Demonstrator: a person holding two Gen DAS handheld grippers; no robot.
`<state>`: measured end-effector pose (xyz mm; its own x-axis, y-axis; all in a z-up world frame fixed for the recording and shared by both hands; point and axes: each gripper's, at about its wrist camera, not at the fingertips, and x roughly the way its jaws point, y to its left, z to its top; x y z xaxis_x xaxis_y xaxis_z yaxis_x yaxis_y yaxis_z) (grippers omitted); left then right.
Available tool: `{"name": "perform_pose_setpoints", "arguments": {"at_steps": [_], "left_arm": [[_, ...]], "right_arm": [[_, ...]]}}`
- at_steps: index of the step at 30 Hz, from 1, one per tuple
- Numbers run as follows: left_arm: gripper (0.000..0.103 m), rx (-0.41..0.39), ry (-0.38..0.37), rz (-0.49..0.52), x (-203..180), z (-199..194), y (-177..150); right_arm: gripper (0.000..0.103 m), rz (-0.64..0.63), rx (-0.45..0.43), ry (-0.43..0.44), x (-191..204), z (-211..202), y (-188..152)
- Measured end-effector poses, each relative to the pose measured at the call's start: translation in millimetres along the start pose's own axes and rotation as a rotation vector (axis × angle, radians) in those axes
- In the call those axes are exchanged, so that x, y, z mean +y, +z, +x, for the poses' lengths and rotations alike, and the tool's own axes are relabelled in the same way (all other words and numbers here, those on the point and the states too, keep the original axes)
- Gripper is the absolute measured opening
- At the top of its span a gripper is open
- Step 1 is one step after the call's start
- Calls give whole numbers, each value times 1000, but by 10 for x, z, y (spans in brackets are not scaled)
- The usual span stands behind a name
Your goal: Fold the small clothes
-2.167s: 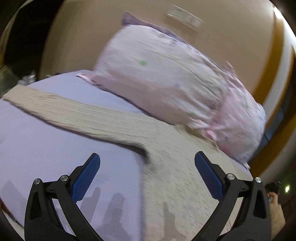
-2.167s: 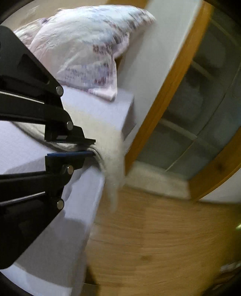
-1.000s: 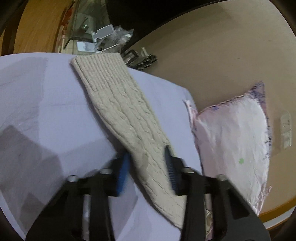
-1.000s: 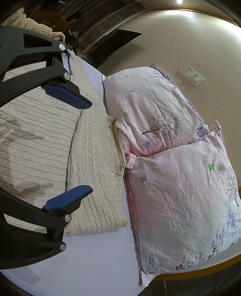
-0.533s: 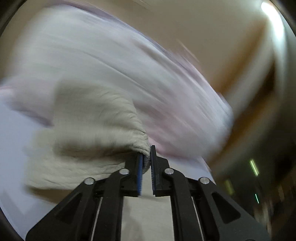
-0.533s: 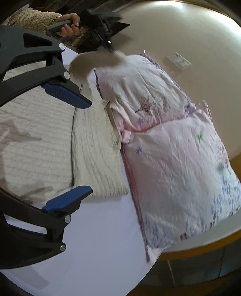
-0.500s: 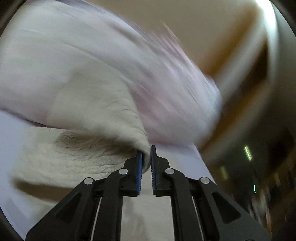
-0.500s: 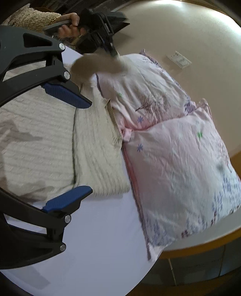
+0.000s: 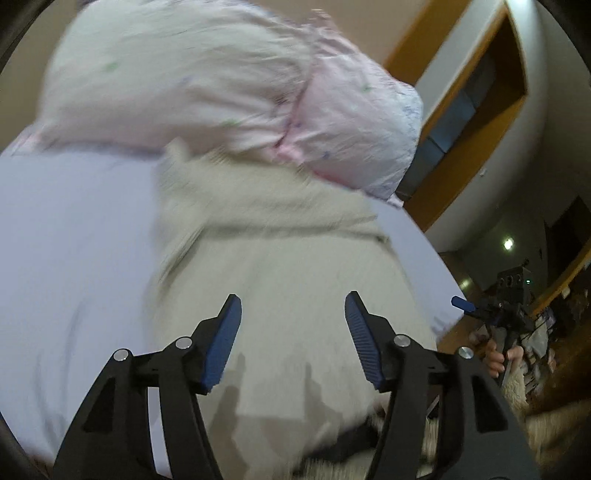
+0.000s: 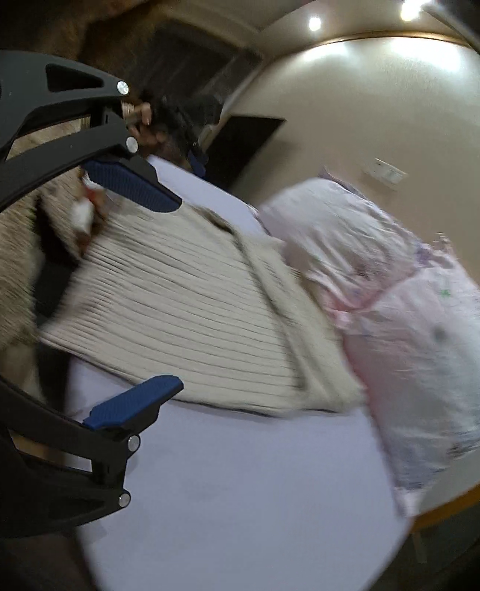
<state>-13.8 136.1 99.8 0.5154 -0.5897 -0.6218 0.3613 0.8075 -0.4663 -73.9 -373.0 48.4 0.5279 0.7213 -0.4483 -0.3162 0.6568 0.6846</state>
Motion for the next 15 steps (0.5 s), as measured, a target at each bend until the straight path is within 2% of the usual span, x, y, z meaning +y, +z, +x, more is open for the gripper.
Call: {"name": "perform_pose_setpoints", "arguments": {"at_steps": [4, 6, 7, 10, 12, 13, 15], "left_arm": [[62, 62, -30, -135, 300, -335, -600], [62, 101, -30, -171, 391, -359, -799], [62, 119, -35, -193, 435, -343, -888], [62, 135, -71, -278, 596, -252, -1115], [62, 131, -101, -323, 655, -137, -1168], [61, 132, -114, -338, 670, -71, -1183], [61, 140, -130, -362, 686, 52, -1193]], "right_arm": [[90, 97, 111, -11, -70, -7, -346], [87, 174, 149, -19, -212, 70, -460], [78, 218, 167, -13, -303, 128, -506], [63, 326, 205, 54, -505, 347, -632], [57, 365, 230, 95, -574, 513, -709], [49, 376, 239, 112, -584, 568, -731], [40, 390, 243, 173, -573, 663, -787]]}}
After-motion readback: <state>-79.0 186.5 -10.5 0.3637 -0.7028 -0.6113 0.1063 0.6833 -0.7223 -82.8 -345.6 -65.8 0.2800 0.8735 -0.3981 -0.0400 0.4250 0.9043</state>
